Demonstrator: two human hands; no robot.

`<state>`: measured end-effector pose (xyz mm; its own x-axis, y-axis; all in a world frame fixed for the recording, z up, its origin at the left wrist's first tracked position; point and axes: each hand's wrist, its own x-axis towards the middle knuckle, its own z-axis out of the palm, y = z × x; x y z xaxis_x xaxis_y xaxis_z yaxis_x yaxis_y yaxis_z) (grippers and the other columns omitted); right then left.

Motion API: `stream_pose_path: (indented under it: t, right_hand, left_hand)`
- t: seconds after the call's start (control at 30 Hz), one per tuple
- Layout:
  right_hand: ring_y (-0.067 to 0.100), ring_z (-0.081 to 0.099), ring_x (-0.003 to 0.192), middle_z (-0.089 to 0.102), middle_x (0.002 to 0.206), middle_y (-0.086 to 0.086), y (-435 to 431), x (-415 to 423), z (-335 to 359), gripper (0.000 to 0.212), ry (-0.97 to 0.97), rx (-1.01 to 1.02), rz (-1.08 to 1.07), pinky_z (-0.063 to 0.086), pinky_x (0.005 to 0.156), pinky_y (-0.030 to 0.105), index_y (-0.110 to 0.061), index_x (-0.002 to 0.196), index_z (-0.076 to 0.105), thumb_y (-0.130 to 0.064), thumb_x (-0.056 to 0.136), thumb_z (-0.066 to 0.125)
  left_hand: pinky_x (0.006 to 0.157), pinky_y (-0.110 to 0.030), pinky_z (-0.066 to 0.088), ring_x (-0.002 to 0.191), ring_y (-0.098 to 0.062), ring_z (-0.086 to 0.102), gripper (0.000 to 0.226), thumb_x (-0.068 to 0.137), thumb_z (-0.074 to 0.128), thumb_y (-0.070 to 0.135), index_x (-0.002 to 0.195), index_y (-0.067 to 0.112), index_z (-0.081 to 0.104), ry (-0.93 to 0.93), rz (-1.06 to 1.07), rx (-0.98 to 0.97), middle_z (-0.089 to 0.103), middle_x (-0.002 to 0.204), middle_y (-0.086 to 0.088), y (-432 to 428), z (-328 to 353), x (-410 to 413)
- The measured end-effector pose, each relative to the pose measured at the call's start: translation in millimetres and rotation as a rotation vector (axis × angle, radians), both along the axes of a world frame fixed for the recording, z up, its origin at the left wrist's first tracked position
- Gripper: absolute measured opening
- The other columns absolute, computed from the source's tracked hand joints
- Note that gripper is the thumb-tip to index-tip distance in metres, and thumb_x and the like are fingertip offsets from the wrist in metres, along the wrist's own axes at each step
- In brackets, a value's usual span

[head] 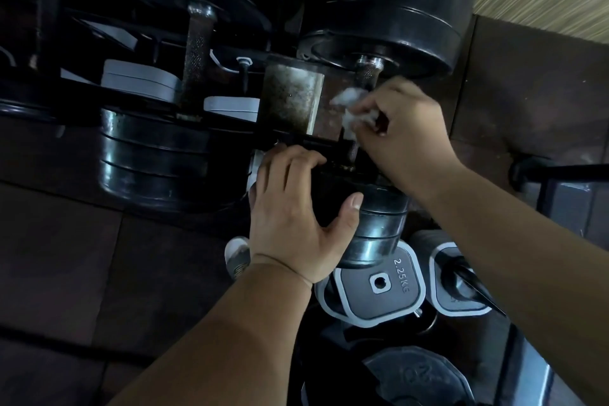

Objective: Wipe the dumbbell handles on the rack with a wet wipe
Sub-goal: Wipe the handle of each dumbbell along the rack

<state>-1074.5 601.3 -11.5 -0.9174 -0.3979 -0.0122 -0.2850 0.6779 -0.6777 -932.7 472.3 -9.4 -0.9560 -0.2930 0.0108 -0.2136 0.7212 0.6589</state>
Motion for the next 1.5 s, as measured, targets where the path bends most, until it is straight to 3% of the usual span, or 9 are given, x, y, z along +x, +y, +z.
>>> stream_pose_path:
  t: [0.1, 0.2, 0.3, 0.57, 0.73, 0.93, 1.1, 1.33, 1.5]
  right_hand:
    - [0.006, 0.056, 0.081, 0.066, 0.094, 0.000, 9.7, 0.6, 8.6, 0.017, -0.139, 0.057, 0.048, 0.037, 0.072, 0.002, -0.020, 0.093, 0.076, -0.016, 0.077, 0.080]
    - [0.002, 0.061, 0.074, 0.068, 0.092, -0.005, 7.0, -15.2, 11.8, 0.014, -0.190, -0.038, -0.166, 0.041, 0.062, 0.003, -0.023, 0.092, 0.074, -0.012, 0.083, 0.074]
    - [0.009, 0.070, 0.074, 0.072, 0.086, -0.002, 4.4, -18.6, 6.6, 0.014, -0.280, -0.185, -0.348, 0.059, 0.069, 0.024, -0.025, 0.090, 0.071, -0.012, 0.086, 0.074]
    - [0.028, 0.073, 0.069, 0.072, 0.086, 0.023, 10.0, -6.0, 13.4, 0.012, -0.609, -0.210, -0.223, 0.063, 0.068, 0.035, -0.006, 0.085, 0.071, -0.002, 0.080, 0.081]
    - [0.026, 0.074, 0.074, 0.074, 0.091, 0.014, -1.3, -7.9, 8.1, 0.010, -0.477, -0.311, -0.416, 0.064, 0.066, 0.039, -0.008, 0.087, 0.073, -0.005, 0.080, 0.080]
    - [0.005, 0.064, 0.069, 0.075, 0.088, -0.004, -6.7, 7.6, 28.0, 0.015, -0.323, 0.155, -0.035, 0.056, 0.080, 0.030, -0.020, 0.092, 0.080, -0.023, 0.077, 0.083]
    - [0.015, 0.065, 0.082, 0.071, 0.089, -0.002, -27.5, 7.4, 53.3, 0.011, -0.036, 0.155, -0.120, 0.051, 0.077, 0.030, -0.012, 0.090, 0.078, -0.020, 0.083, 0.076]
    - [0.005, 0.057, 0.073, 0.063, 0.083, -0.010, -73.6, 26.7, 89.1, 0.007, -0.040, 0.114, -0.036, 0.042, 0.070, 0.012, -0.020, 0.089, 0.078, -0.022, 0.082, 0.078]
    - [-0.001, 0.060, 0.075, 0.061, 0.083, -0.018, -121.6, 22.7, 91.0, 0.009, -0.042, -0.029, -0.106, 0.035, 0.069, -0.002, -0.021, 0.089, 0.077, -0.019, 0.081, 0.079]
  left_hand:
    - [0.101, -0.053, 0.045, 0.126, -0.032, 0.053, 0.059, 0.088, 0.054, 0.057, 0.121, 0.008, 0.063, -0.003, 0.003, 0.002, 0.060, 0.127, -0.006, 0.5, 0.9, 0.0]
    - [0.100, -0.054, 0.045, 0.127, -0.032, 0.053, 0.060, 0.089, 0.053, 0.058, 0.121, 0.008, 0.063, -0.007, 0.006, 0.001, 0.060, 0.128, -0.007, 1.0, 0.5, 0.2]
    - [0.100, -0.054, 0.045, 0.125, -0.032, 0.054, 0.060, 0.089, 0.054, 0.058, 0.121, 0.008, 0.062, -0.007, 0.001, -0.004, 0.059, 0.128, -0.007, 0.3, -0.4, 0.7]
    - [0.099, -0.055, 0.047, 0.126, -0.031, 0.053, 0.059, 0.087, 0.056, 0.055, 0.122, 0.009, 0.061, 0.004, 0.013, 0.015, 0.058, 0.129, -0.007, 1.7, 1.0, 1.0]
    - [0.104, -0.054, 0.045, 0.130, -0.029, 0.051, 0.059, 0.086, 0.056, 0.057, 0.123, 0.011, 0.061, -0.016, 0.020, 0.032, 0.058, 0.130, -0.005, 0.6, -2.0, 1.3]
    - [0.105, -0.051, 0.045, 0.128, -0.027, 0.051, 0.058, 0.084, 0.056, 0.059, 0.120, 0.015, 0.064, 0.003, 0.052, 0.051, 0.060, 0.128, -0.001, 1.7, 0.5, 1.3]
    - [0.099, -0.043, 0.043, 0.120, -0.026, 0.052, 0.054, 0.081, 0.055, 0.060, 0.115, 0.018, 0.063, 0.012, 0.073, 0.068, 0.059, 0.123, 0.000, -0.6, 7.0, 0.0]
    - [0.106, -0.046, 0.045, 0.123, -0.021, 0.049, 0.057, 0.083, 0.055, 0.061, 0.126, 0.024, 0.056, -0.145, 0.007, 0.217, 0.051, 0.127, 0.003, -12.9, 23.0, -6.0]
    - [0.107, -0.044, 0.042, 0.125, -0.024, 0.053, 0.038, 0.091, 0.055, 0.043, 0.118, 0.018, 0.065, 0.193, 0.105, 0.005, 0.057, 0.130, -0.002, -85.6, 40.9, 8.0]
